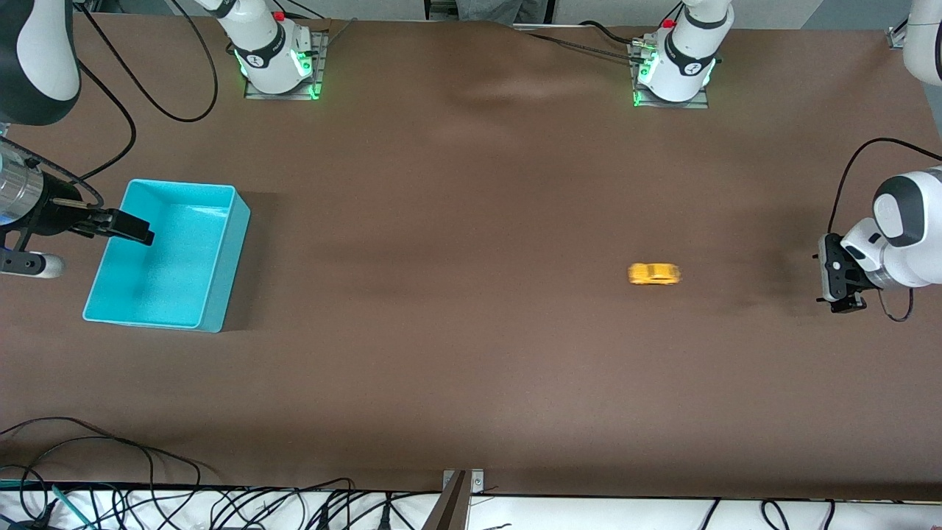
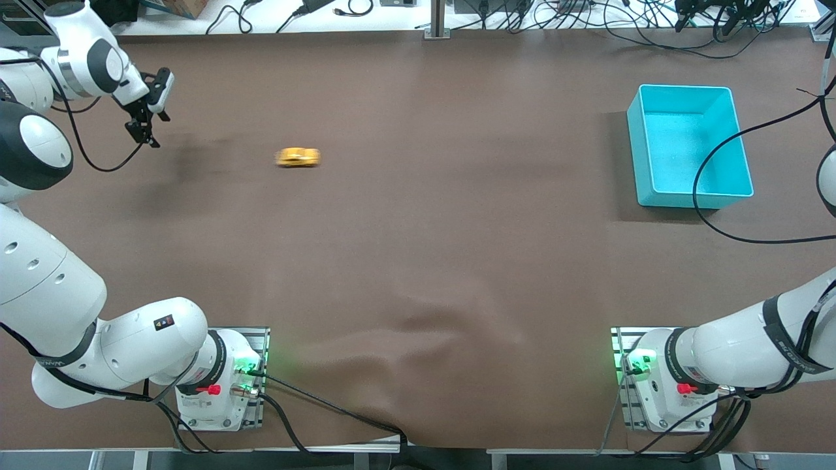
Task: Wind up and store yellow beetle car
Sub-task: 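Release the car with the left gripper and lift away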
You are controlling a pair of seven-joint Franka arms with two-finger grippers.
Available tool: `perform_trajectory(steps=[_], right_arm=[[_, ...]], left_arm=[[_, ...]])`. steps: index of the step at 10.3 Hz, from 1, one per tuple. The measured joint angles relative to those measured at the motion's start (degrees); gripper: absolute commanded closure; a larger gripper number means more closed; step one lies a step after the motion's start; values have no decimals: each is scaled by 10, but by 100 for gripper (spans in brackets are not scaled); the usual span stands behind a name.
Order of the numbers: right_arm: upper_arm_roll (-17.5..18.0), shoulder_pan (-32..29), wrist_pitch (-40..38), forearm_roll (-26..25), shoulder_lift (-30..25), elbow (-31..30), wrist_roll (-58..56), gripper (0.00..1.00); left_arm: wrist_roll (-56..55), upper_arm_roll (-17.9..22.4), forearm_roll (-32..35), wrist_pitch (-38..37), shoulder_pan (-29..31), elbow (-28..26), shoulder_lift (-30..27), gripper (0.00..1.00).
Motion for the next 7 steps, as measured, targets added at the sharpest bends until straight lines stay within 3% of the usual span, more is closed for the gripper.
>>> perform_trajectory(steps=[3,7], right_arm=[[0,0,0,0,0,0,0,0],[0,0,0,0,0,0,1,0]], left_arm=[[-57,-32,0,-66,-15,46,-1,0],[-131,-34,0,-157,-70,105,-1,0]])
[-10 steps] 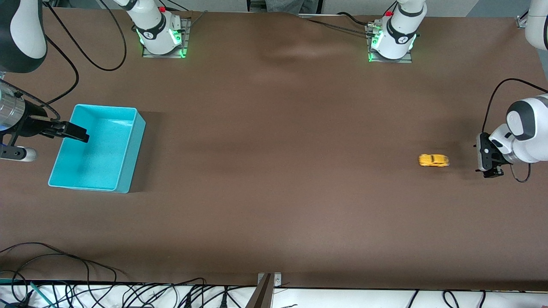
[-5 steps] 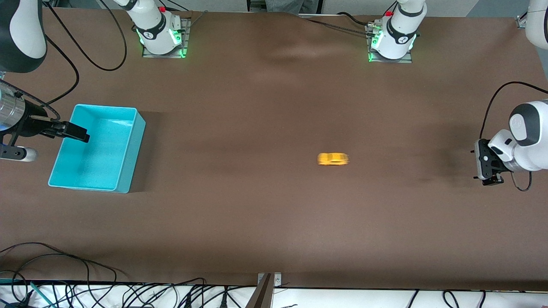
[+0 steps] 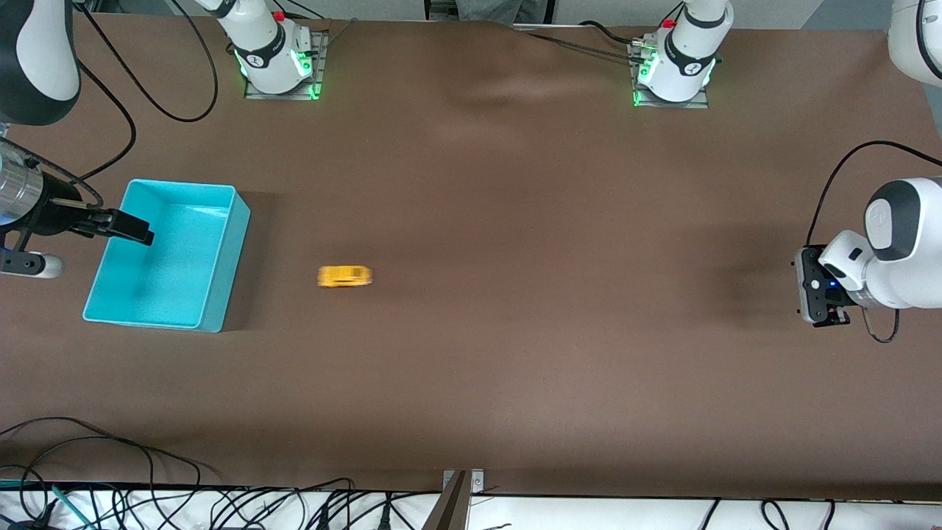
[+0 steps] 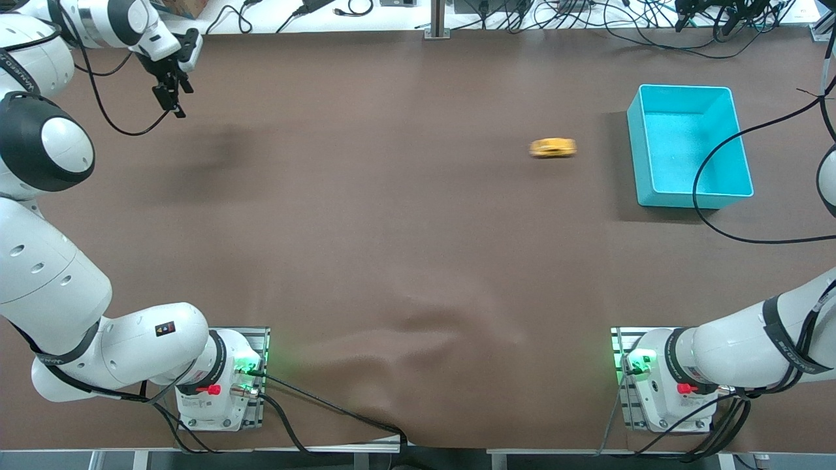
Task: Wind up and store yellow beetle car
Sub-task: 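Release the car with the left gripper and lift away, then reach the right gripper to the car while the left gripper retracts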
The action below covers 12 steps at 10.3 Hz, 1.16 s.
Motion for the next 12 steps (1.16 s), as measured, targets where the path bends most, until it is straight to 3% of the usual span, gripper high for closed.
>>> perform_trajectory(steps=[4,8,12], right_arm=[[0,0,0,0,0,0,0,0],[1,1,4,0,1,0,-25,0],[5,14,24,2,34,-9,-242,0]], left_arm=[[-66,-1,0,-27,-14,16,-6,0],[-237,-10,0,-129,-56,83,-22,0],[-485,-72,-24,-201,-65,113,-56,0]])
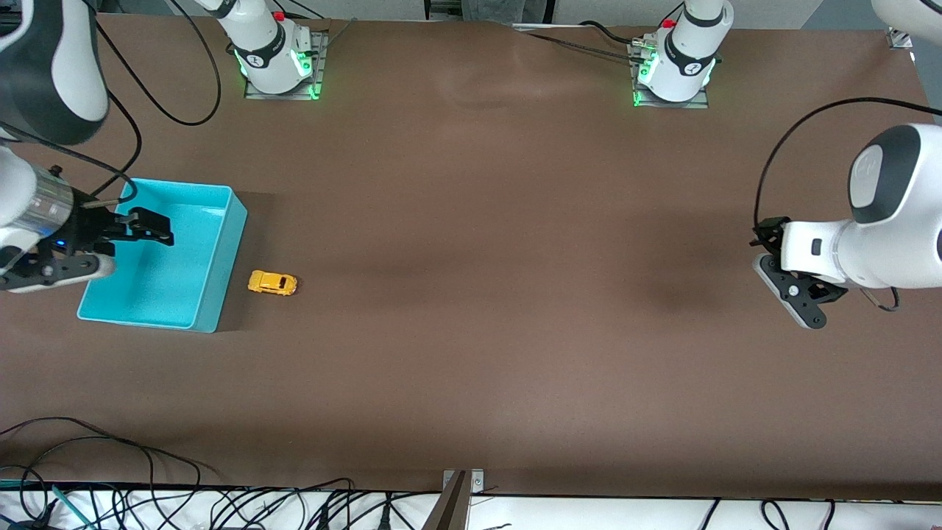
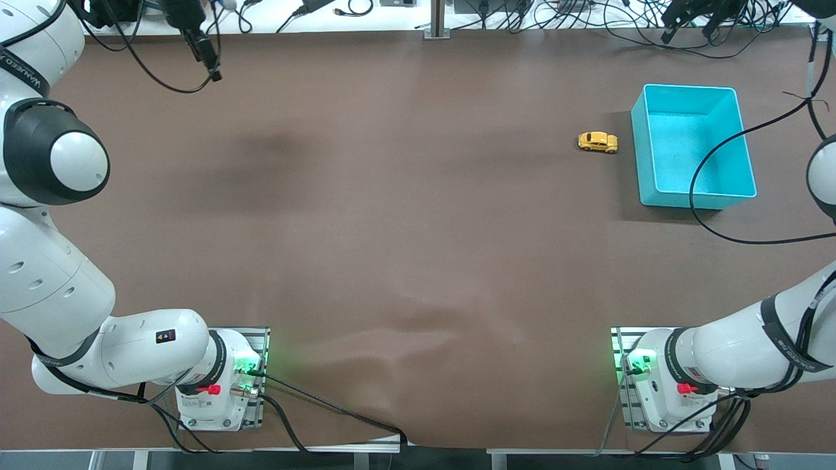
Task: Wind up and store yellow beetle car
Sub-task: 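Reach the right gripper to the car while the left gripper retracts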
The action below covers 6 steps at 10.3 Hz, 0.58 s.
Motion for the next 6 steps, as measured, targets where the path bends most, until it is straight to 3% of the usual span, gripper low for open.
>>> perform_trajectory(steps=[3,6], right_arm=[[0,4,33,3,43,-7,-199,0],[1,12,103,4,60,-60,-379,0]], left_arm=[[-174,-6,-55,-30,-10,-3,-52,0],[-315,67,-56,-20,-101,-47,-137,0]])
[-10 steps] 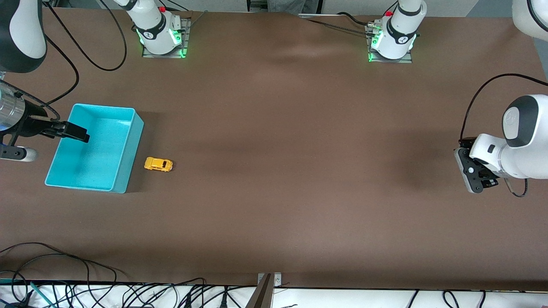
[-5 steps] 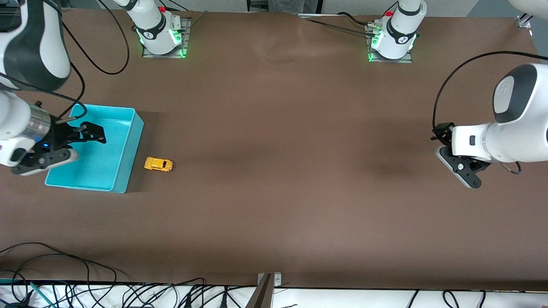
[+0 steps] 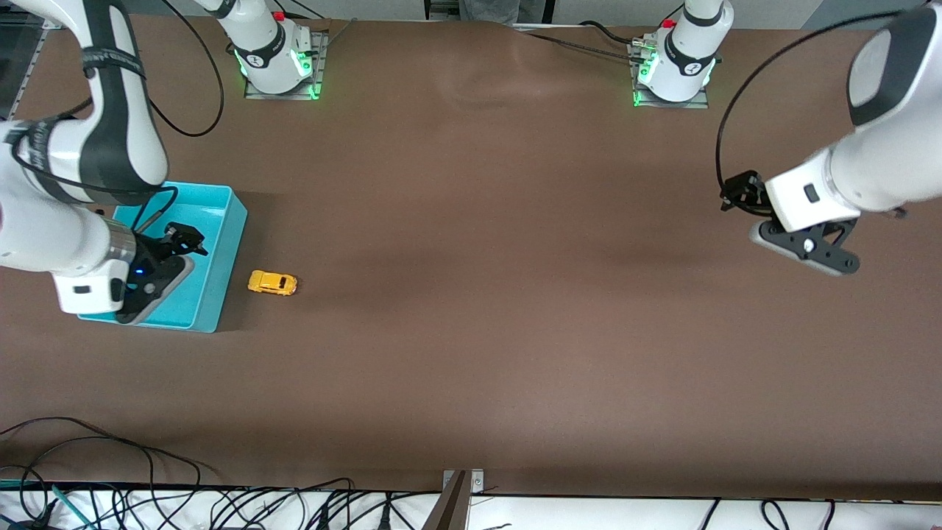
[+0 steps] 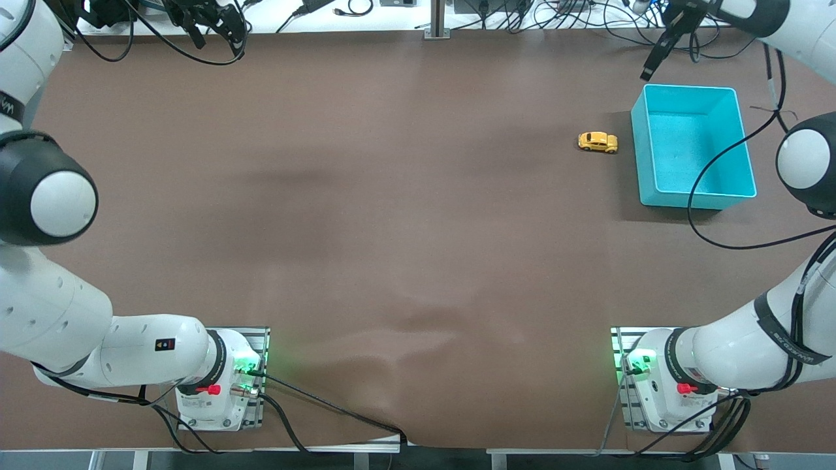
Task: Wind up and store yellow beetle car
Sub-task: 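Reach the right gripper to the car while the left gripper retracts, then grasp the car with the right gripper and carry it over the bin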
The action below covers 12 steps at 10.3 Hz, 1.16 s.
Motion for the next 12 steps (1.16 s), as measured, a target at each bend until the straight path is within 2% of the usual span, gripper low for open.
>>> perform_trajectory(steps=[2,4,6,9,12], right_arm=[[1,12,74,0,14,-48,-108,0],[2,24,144,0,27,-86,-159,0],[6,32,213,0,32,-127,-190,0],[8,40,298,0,37,-197,-221,0],[12,41,317,0,50,-211,-232,0]], left_arm=[[-14,29,0,68,-13,-61,-59,0],[-21,58,-8,101,-22,-112,-97,0],[-44,93,-34,106,-43,-123,-107,0],[-56,98,-35,103,-50,-121,-107,0],[-79,101,-35,98,-50,-119,-105,0]])
